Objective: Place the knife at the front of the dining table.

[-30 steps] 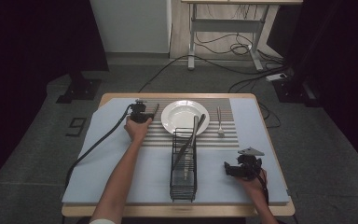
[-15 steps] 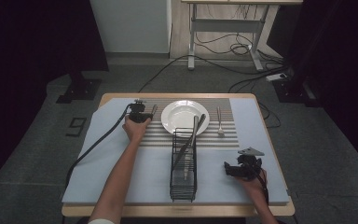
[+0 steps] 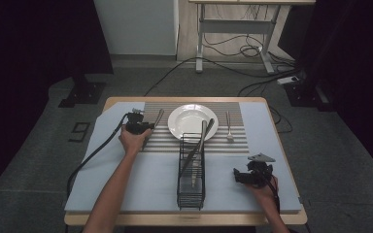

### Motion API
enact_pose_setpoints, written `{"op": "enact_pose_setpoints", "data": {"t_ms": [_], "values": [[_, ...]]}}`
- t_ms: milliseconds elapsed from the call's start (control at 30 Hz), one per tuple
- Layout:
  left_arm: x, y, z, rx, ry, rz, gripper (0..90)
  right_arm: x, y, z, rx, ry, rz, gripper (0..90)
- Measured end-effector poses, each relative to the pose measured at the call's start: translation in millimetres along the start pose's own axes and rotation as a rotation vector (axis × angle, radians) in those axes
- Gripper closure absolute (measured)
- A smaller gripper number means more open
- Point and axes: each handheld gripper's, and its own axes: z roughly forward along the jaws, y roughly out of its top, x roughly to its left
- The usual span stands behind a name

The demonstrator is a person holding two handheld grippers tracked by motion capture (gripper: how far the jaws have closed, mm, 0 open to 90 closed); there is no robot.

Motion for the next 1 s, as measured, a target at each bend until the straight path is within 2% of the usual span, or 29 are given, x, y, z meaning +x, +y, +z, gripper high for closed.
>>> {"op": "enact_pose_setpoints", "data": {"t_ms": [67,167,200,267,367,533,800,1000], "values": [[-0.8,-9.7,-8.8,0.003,-0.006,0.014,61.4,0.0,0.0,-0.1,0.001,0.000,-0.001,6.3],[0.2,-17.7,-13.8,0.013,-0.018,0.009,59.5,0.1,0.1,-0.1,0.002,0.000,0.001,6.3],[0.4,-22.2,-16.2,0.024,-0.010,0.016,58.6,0.1,0.1,-0.2,0.002,0.000,0.001,6.3],[0.4,-30.4,-19.8,0.025,-0.006,0.004,58.3,0.1,0.1,-0.2,0.002,0.000,0.001,6.4],[-3.3,-37.7,-26.8,0.029,0.018,0.037,59.0,0.1,0.1,-0.2,0.002,0.000,0.001,6.3],[-13.6,-46.4,-31.4,0.030,0.025,0.074,59.8,0.2,0.0,-0.2,0.001,-0.001,0.001,6.4],[-19.9,-50.7,-30.7,0.008,0.024,0.078,60.4,0.2,0.1,-0.1,0.002,0.000,0.001,6.4],[-22.8,-51.0,-29.2,-0.002,-0.008,0.056,60.8,0.2,0.2,-0.1,0.002,0.000,0.001,6.4]]}}
